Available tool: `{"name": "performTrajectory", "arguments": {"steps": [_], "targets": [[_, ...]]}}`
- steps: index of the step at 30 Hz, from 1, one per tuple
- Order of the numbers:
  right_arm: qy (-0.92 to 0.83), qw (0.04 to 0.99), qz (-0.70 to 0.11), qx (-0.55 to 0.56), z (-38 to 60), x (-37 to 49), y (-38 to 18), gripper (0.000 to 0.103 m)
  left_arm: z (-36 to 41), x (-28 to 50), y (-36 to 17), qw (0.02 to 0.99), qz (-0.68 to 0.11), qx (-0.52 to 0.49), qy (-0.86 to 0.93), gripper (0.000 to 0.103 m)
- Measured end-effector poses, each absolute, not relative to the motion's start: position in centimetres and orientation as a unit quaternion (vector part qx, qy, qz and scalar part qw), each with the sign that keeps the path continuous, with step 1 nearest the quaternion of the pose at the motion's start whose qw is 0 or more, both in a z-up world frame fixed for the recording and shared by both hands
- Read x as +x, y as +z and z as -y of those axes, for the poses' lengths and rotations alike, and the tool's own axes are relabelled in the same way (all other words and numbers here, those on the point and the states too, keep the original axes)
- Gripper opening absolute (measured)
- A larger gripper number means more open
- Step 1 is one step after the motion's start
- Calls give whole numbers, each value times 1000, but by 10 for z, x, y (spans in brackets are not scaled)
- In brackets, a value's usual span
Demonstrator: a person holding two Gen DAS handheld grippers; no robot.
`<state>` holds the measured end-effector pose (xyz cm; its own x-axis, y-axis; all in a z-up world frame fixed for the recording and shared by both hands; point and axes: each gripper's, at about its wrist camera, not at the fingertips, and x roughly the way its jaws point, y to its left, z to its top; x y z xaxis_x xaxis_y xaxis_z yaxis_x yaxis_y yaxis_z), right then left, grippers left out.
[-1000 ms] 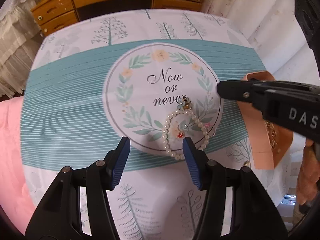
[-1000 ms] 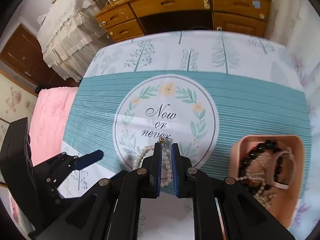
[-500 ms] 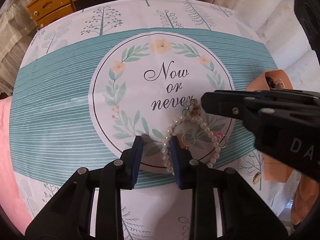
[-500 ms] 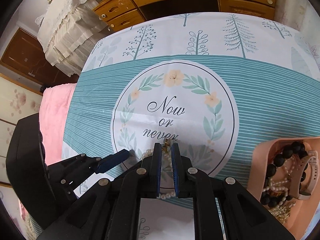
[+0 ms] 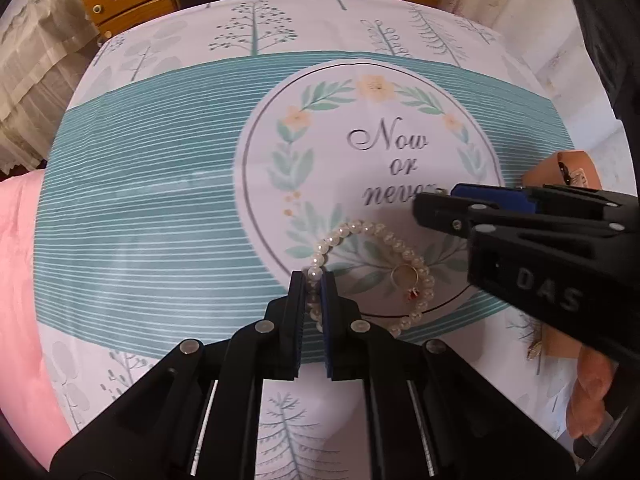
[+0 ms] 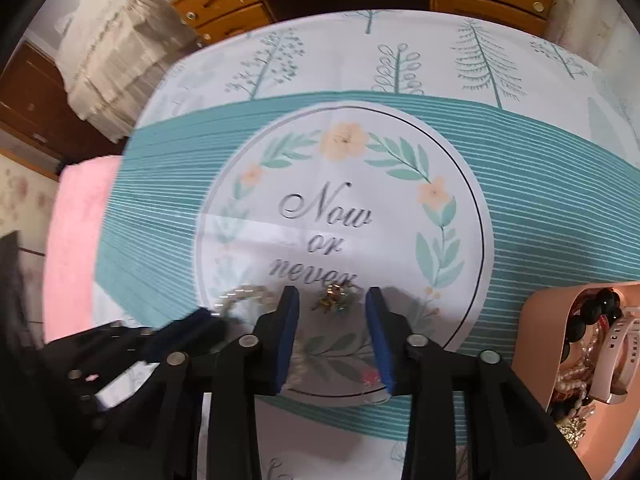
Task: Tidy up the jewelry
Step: 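Grasp the pearl necklace with the left gripper while the right gripper grasps the gold charm, then carry the necklace and gold charm into the pink tray and open both grippers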
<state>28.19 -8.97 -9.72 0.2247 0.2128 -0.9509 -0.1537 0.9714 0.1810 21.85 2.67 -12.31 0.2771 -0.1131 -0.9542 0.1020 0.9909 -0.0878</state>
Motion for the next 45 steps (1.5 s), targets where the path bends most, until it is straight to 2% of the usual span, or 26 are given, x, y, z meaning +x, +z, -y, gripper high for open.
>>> {"name": "performTrajectory", "arguments": {"steps": [2, 12, 24, 34, 39, 45], "targets": [[110, 787, -606, 6, 86, 281, -97, 23, -29, 217, -123, 801, -595, -5, -68, 6], [125, 796, -592, 19, 102, 265, -83, 21, -34, 205, -104, 811, -580, -36, -61, 5], [159, 832, -530, 45, 148, 204, -8, 22, -8, 172, 3, 862, -496, -45, -94, 5], [148, 860, -487, 39, 226, 138, 43, 22, 68, 140, 73, 885, -444, -20, -142, 5], [123, 865, -484, 49, 279, 114, 50, 22, 118, 133, 78, 880, -442, -1, -172, 5], [101, 864, -491, 55, 326, 98, 40, 22, 173, 135, 58, 866, -458, 16, -199, 5]]}}
